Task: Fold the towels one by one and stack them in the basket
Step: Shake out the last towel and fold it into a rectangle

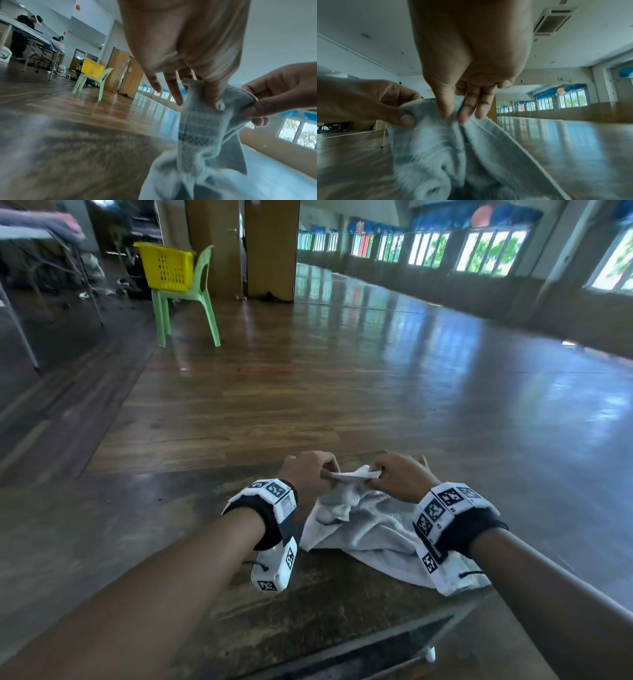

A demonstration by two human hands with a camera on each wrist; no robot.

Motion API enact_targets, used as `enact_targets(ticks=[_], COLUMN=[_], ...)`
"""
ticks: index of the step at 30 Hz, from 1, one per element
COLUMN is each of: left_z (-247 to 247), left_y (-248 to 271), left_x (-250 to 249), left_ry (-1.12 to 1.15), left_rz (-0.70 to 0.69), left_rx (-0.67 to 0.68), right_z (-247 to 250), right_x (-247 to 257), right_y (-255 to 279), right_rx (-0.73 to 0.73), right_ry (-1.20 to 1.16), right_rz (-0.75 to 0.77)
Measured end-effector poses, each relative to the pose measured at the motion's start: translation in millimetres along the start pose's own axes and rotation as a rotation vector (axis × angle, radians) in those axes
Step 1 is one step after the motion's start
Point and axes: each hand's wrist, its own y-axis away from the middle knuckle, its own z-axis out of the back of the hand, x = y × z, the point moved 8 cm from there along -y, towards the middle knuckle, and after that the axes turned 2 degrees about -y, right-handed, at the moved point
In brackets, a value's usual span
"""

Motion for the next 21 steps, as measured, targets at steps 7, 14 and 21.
enact_targets(ticks=[7,14,21], left_z=[140,268,341], left_y=[68,163,257], left_x=[-40,-59,-66], left_ry=[0.202,0.084,-0.291], left_rz=[-0.161,-0.14,-0.055], left_rx=[-0.255,-0.477,-0.544], right_z=[132,209,244], right_x=[90,190,278], right_y=[40,86,122], right_rx=[-0.228,-0.295,-0.398], right_ry=[-0.006,-0.095,0.073], right_rz=[0.183,0.399,0.55])
